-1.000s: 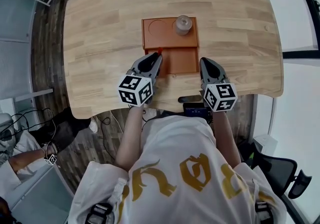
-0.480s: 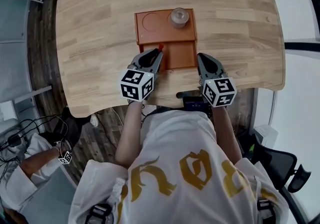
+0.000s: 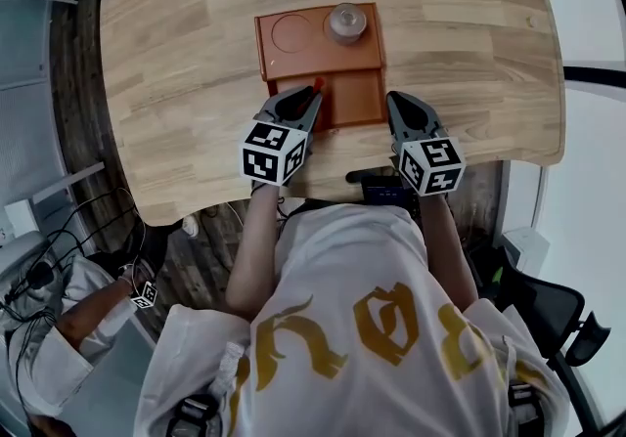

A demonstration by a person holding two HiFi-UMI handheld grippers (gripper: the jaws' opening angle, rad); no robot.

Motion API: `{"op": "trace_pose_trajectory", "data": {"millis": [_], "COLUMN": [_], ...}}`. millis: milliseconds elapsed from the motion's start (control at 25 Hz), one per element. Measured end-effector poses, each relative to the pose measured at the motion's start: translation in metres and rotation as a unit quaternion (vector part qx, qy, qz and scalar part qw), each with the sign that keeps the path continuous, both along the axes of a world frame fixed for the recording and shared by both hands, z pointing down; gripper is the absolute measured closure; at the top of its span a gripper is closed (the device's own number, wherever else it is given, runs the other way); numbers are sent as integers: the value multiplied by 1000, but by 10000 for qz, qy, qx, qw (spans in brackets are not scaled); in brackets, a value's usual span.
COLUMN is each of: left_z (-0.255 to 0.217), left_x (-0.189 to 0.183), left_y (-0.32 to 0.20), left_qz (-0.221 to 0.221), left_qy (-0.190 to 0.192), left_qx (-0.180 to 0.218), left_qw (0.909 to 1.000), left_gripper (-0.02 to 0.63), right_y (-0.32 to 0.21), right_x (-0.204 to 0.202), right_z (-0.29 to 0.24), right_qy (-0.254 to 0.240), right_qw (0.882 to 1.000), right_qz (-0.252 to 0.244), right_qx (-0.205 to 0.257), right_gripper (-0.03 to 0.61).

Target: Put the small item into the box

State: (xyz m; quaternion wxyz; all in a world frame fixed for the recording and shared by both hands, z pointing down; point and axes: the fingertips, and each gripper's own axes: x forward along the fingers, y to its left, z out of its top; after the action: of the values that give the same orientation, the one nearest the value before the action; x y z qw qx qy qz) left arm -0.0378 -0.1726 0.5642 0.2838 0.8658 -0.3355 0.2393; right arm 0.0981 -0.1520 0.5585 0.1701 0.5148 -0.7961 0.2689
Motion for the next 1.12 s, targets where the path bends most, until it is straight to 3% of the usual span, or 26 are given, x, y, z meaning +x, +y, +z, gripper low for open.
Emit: {"op": "trace_pose_trajectory", "data": {"millis": [720,1120], "left_z": [44,73], "left_x": [17,18], "left_y": [1,0], "left_qz": [340,418], "left_qy": [-432,-1029], "left_qx": [-839,-1280], "left_qw": [9950,9855], "left_gripper": [555,555], "right_y": [-9,-15], "right_x": [-2,4], "right_z": [13,21], "right_qy": [-127,-189], "right_qw": [9999,9996], "right_qz": [4,28], "right_qx": [-99,-191], "right_gripper": [566,566]}}
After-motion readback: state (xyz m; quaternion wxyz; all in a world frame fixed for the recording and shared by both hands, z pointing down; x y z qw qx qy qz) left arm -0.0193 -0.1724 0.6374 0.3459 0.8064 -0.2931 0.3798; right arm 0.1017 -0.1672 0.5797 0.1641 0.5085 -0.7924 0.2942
